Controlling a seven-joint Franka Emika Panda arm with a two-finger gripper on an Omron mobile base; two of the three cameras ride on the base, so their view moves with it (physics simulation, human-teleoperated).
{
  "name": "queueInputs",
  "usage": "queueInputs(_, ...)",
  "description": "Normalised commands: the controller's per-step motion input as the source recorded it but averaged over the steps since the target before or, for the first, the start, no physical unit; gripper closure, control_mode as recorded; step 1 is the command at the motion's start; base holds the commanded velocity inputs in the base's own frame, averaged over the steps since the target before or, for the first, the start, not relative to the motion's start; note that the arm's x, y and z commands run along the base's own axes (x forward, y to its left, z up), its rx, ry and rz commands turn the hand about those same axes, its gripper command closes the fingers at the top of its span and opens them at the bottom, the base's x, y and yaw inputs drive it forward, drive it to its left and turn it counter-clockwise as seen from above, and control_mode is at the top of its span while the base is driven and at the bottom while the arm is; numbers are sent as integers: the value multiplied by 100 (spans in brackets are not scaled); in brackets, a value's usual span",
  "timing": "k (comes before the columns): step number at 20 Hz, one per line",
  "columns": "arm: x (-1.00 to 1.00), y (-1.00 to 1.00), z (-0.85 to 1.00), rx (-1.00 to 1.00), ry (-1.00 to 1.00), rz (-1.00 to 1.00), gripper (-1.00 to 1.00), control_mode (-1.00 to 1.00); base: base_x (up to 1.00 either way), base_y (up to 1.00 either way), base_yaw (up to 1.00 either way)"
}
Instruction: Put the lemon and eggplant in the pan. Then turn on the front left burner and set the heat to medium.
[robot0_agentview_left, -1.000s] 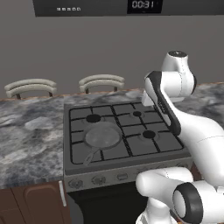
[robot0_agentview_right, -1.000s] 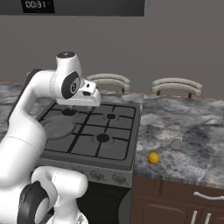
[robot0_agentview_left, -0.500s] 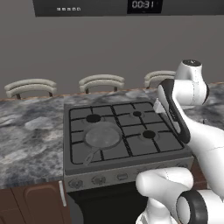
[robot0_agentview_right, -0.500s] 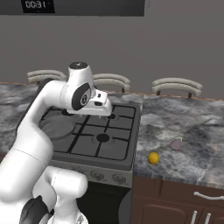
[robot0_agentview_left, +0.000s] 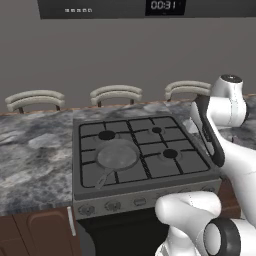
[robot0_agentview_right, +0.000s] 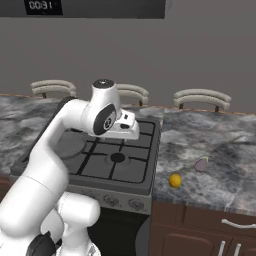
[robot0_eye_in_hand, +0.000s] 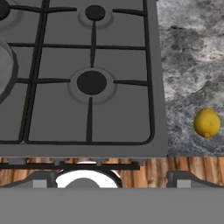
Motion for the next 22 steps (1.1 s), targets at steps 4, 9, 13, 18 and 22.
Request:
queueInputs(4, 0, -37, -11, 0, 0, -1, -100, -100, 0, 0, 0)
queueInputs(9, -1, -39, -10, 0, 0, -1, -100, -100, 0, 0, 0)
queueInputs(13, -2, -40, -11, 0, 0, -1, -100, -100, 0, 0, 0)
queueInputs(18, -2, -38, -14, 0, 0, -1, -100, -100, 0, 0, 0)
queueInputs(22, 0, -38, -18, 0, 0, -1, -100, -100, 0, 0, 0)
